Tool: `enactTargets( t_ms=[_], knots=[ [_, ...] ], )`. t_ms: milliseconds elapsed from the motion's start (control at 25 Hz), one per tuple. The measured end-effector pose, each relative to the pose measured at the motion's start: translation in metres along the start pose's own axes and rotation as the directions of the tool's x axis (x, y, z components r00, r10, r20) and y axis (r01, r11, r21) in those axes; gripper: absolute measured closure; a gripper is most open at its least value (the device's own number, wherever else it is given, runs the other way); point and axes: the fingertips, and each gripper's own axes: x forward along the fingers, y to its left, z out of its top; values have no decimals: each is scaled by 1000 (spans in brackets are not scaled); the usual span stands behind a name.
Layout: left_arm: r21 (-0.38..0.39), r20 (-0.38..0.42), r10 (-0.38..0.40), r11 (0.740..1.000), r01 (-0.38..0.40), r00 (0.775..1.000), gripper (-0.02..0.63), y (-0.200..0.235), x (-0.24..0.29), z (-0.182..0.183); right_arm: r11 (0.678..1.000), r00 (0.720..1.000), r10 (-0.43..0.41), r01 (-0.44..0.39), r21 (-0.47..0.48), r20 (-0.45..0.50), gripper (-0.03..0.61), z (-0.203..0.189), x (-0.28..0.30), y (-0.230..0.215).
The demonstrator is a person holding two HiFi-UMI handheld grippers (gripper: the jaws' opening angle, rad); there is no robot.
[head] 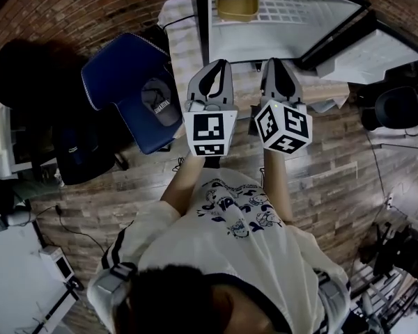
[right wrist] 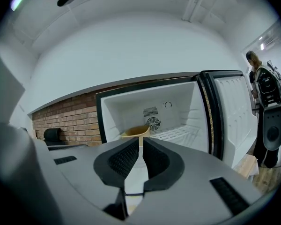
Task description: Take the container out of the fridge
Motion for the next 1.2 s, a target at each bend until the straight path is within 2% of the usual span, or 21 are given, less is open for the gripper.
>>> enactTargets(
  t_ms=[520,760,1040,1200],
  knots=[
    [0,0,-69,998,69,998,591,15,62,7,999,997,-42,43,18,-61,529,13,88,-12],
    [-11,-13,-83,996,83,996,591,15,77,6,1000,997,-18,17,-2,-74,529,21,113,-13],
    [-12,-21,-53,999,53,998,591,11,89,6,999,996,25,-21,49,-84,529,29,140,-19],
    [-23,-30,-27,999,26,999,591,9,92,7,997,992,43,-36,61,-120,529,30,150,-21]
  ],
)
